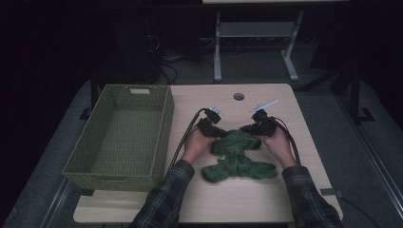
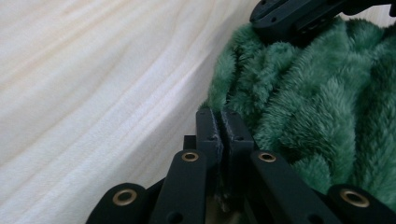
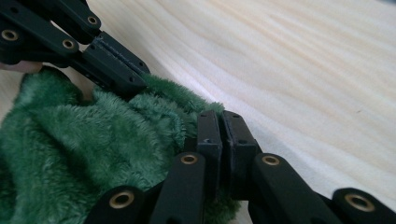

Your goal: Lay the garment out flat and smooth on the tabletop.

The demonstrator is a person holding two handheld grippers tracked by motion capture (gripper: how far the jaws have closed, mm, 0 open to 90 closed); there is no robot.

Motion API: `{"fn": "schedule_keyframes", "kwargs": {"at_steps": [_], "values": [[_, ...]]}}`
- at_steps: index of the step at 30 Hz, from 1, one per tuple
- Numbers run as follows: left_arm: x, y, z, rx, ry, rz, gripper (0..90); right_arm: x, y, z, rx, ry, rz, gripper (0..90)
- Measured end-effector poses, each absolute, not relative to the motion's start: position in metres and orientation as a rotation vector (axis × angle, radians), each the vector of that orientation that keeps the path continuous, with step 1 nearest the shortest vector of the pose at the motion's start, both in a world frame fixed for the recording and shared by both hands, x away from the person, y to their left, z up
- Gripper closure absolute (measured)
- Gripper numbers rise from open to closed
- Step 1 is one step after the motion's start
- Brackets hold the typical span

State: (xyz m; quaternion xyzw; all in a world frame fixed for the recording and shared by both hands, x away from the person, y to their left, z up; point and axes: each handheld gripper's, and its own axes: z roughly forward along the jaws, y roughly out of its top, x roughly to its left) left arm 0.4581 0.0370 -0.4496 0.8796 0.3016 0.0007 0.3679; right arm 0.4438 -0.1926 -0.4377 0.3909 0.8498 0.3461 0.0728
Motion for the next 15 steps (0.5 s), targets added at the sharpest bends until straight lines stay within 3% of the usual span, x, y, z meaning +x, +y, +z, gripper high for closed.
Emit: {"fn": "schedule_keyframes", "kwargs": {"at_steps": [15], "values": [[0.449,0.074,-0.402,2.075,0.761,0.265,87.3,0.435,-0.212,-0.397,1.139,2.341,1.181,86.3]]}}
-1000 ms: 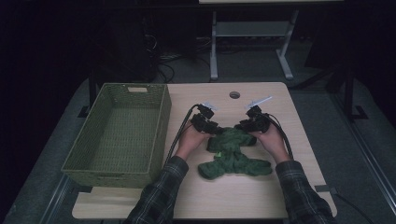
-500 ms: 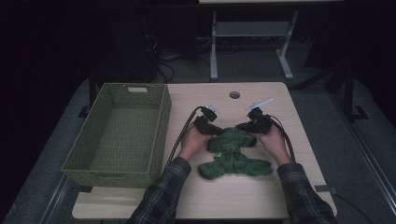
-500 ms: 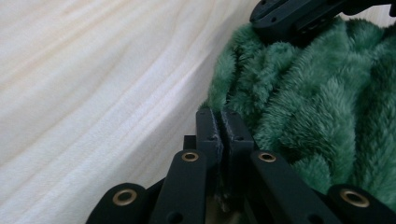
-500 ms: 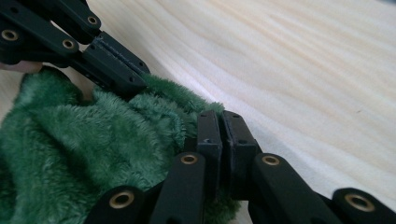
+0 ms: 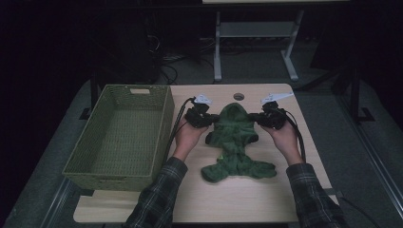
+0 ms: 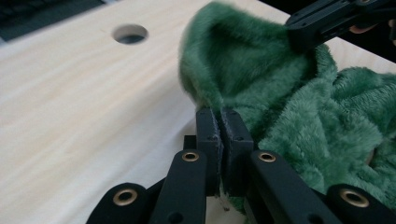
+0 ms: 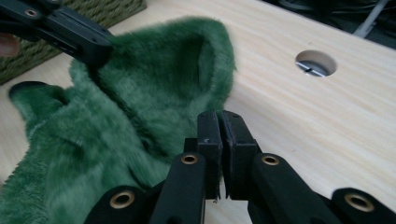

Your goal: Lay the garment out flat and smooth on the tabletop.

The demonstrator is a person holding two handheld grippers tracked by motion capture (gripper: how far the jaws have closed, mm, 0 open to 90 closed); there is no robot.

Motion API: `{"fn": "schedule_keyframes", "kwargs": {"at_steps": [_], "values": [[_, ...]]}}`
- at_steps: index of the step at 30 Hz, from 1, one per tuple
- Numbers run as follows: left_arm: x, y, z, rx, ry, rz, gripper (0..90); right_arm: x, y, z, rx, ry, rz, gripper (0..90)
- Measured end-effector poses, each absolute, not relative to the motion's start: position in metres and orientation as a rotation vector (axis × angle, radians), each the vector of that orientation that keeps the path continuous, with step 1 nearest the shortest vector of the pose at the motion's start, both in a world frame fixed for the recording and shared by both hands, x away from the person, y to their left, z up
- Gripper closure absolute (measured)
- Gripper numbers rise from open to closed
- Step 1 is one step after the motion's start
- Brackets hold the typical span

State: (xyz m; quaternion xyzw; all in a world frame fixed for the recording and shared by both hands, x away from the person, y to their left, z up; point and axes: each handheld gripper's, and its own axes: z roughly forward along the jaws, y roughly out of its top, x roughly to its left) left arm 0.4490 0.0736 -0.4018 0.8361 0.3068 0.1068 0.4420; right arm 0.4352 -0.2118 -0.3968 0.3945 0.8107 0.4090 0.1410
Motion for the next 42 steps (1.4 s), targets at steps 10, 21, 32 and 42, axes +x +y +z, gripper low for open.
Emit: {"fn": "schedule_keyframes", "kwargs": {"at_steps": [10,21,32,42], "values": [[0.458,0.082,-0.429,2.069,0.856,0.306,87.3,0.448,-0.219,-0.417,1.232,2.327,1.188,86.7],[0.462,0.081,-0.450,2.133,0.942,0.329,72.5,0.453,-0.212,-0.443,1.272,2.364,1.066,73.0],[0.441,0.084,-0.439,2.119,0.921,0.302,40.8,0.432,-0.225,-0.430,1.268,2.332,1.114,41.5],[0.420,0.082,-0.444,2.173,0.872,0.238,26.4,0.407,-0.242,-0.424,1.264,2.293,1.127,38.5]]}}
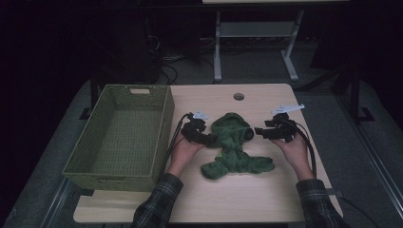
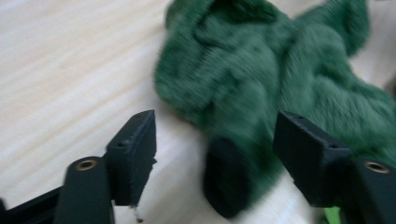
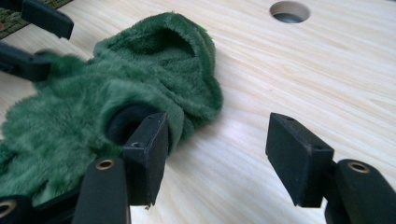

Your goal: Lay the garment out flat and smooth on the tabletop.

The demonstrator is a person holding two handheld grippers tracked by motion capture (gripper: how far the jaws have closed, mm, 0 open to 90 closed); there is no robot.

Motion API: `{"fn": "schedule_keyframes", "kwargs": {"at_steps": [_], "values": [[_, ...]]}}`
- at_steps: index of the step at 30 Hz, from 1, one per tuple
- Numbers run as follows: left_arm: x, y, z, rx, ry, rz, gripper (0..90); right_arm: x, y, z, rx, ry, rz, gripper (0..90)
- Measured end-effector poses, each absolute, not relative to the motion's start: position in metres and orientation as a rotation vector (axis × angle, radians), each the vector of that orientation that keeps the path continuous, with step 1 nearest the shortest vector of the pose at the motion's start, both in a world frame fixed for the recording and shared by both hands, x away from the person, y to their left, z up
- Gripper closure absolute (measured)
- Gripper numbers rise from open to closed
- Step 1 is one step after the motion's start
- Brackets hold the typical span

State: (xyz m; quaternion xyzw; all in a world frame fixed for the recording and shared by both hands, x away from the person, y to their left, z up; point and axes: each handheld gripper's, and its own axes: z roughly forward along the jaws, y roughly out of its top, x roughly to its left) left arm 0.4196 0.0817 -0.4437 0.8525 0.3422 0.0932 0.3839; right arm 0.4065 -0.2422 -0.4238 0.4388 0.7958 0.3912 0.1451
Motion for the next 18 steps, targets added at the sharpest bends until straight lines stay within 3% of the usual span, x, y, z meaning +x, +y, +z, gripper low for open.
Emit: {"fn": "schedule_keyframes", "kwargs": {"at_steps": [9,18], "values": [[0.392,0.084,-0.444,2.210,0.833,0.240,14.5,0.379,-0.259,-0.431,1.285,2.284,1.119,32.3],[0.371,0.087,-0.443,2.222,0.770,0.250,13.4,0.363,-0.271,-0.436,1.318,2.287,1.108,27.1]]}}
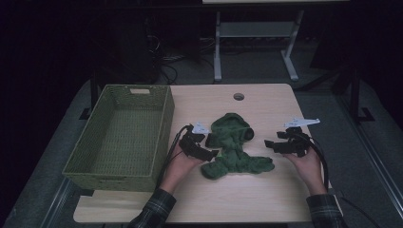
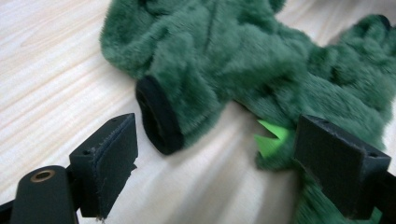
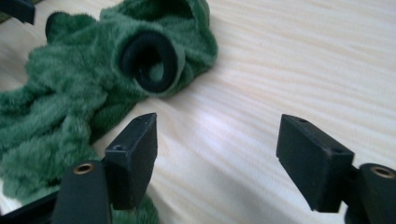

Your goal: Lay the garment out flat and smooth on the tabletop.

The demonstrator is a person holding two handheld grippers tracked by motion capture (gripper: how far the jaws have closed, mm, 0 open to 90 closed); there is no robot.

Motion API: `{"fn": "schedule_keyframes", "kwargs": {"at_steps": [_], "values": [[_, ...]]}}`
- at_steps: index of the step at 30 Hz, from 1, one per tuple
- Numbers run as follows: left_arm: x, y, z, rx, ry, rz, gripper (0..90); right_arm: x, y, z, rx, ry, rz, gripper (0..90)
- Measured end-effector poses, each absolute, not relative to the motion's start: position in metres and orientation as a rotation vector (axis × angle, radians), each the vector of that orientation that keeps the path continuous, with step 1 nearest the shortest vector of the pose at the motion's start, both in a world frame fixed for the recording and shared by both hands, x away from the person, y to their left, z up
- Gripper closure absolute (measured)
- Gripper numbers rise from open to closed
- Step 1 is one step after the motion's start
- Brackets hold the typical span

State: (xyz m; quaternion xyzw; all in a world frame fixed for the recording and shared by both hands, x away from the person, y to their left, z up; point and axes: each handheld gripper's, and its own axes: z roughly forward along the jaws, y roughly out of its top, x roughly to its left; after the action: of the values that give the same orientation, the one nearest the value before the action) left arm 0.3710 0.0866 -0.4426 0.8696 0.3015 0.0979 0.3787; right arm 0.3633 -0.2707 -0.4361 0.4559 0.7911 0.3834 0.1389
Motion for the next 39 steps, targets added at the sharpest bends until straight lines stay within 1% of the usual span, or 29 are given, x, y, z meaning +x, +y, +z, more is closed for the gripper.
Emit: {"fn": "schedule_keyframes", "kwargs": {"at_steps": [2,4,8,10,14,15,18,19,27,33,39], "values": [[0.362,0.089,-0.444,2.225,0.756,0.238,13.0,0.360,-0.271,-0.438,1.326,2.293,1.094,25.5],[0.359,0.090,-0.445,2.221,0.754,0.238,13.0,0.357,-0.271,-0.439,1.320,2.290,1.094,25.3],[0.339,0.095,-0.450,2.225,0.726,0.235,13.0,0.347,-0.269,-0.442,1.322,2.315,1.082,24.6],[0.335,0.096,-0.452,2.223,0.719,0.234,12.9,0.344,-0.268,-0.442,1.327,2.309,1.080,24.6],[0.315,0.102,-0.456,2.215,0.703,0.223,12.8,0.336,-0.268,-0.444,1.331,2.310,1.088,24.8],[0.307,0.103,-0.457,2.225,0.685,0.242,12.8,0.332,-0.266,-0.444,1.326,2.321,1.090,24.9],[0.300,0.106,-0.459,2.227,0.680,0.233,12.8,0.325,-0.264,-0.443,1.318,2.319,1.094,25.1],[0.292,0.108,-0.460,2.235,0.671,0.238,12.8,0.322,-0.264,-0.443,1.319,2.316,1.103,25.3],[0.276,0.119,-0.468,2.235,0.666,0.266,12.7,0.302,-0.255,-0.439,1.274,2.323,1.141,26.7],[0.275,0.123,-0.477,2.267,0.662,0.276,12.6,0.299,-0.239,-0.436,1.214,2.358,1.167,27.8],[0.276,0.125,-0.478,2.258,0.664,0.278,12.7,0.297,-0.227,-0.432,1.156,2.376,1.193,28.8]]}}
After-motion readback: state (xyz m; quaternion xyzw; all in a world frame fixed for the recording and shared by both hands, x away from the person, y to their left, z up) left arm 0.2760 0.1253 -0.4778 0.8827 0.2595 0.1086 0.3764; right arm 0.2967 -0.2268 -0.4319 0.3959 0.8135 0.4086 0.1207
